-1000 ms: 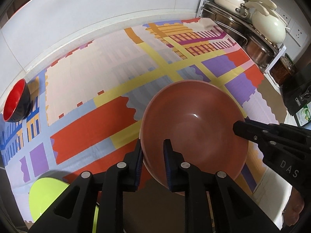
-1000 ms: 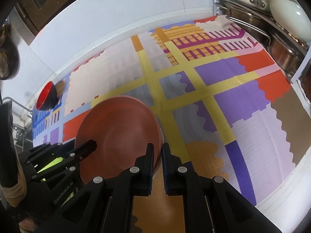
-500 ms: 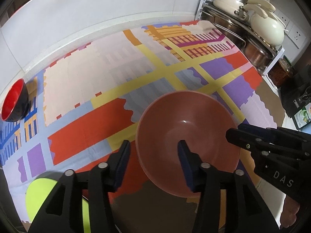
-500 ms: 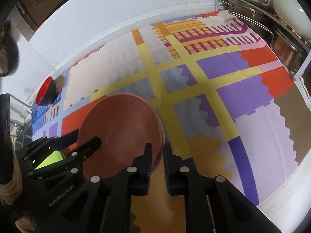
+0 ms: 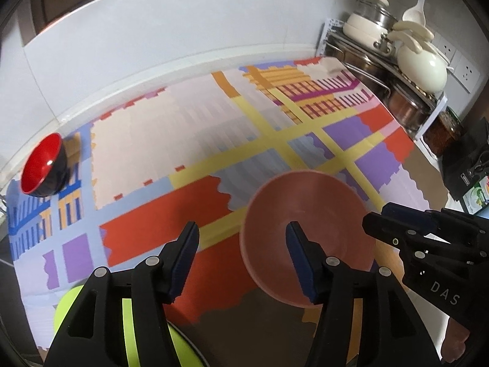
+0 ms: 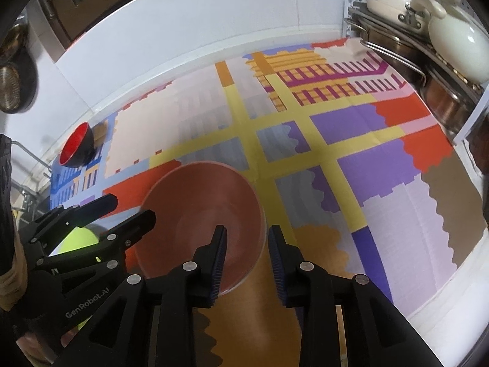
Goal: Organize plates and bowls
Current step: 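Lower the pink bowl into the white bowl and open both tools, then move both tools to the rim of the red-and-black bowl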
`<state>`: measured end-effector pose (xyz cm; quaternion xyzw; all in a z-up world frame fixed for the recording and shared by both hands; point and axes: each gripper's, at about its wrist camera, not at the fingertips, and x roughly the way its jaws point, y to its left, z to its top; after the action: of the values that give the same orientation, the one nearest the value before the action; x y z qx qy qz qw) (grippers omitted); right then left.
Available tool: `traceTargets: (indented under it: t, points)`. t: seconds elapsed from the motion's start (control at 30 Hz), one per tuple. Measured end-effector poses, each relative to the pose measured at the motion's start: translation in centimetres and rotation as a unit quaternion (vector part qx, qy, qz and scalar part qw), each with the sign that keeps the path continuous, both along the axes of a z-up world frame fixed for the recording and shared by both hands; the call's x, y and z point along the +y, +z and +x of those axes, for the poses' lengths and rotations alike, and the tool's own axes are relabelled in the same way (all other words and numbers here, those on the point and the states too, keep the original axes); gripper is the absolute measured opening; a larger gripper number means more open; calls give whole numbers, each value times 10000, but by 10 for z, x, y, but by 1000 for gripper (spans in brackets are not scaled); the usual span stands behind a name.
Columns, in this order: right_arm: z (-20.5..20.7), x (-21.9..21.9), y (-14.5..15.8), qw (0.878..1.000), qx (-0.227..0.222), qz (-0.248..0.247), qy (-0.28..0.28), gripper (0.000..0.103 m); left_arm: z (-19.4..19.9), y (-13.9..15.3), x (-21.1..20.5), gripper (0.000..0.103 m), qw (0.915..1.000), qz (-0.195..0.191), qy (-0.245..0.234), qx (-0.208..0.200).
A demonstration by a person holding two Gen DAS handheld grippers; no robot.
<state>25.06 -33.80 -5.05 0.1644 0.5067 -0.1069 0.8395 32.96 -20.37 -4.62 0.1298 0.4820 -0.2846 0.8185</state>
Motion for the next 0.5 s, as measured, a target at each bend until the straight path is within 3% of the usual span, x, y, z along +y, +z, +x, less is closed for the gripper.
traceTargets:
  t: [0.5]
  points:
    - [24,46,25,9982,-362,-54,485,29,18,36,64,62,9974,-229,550,-418]
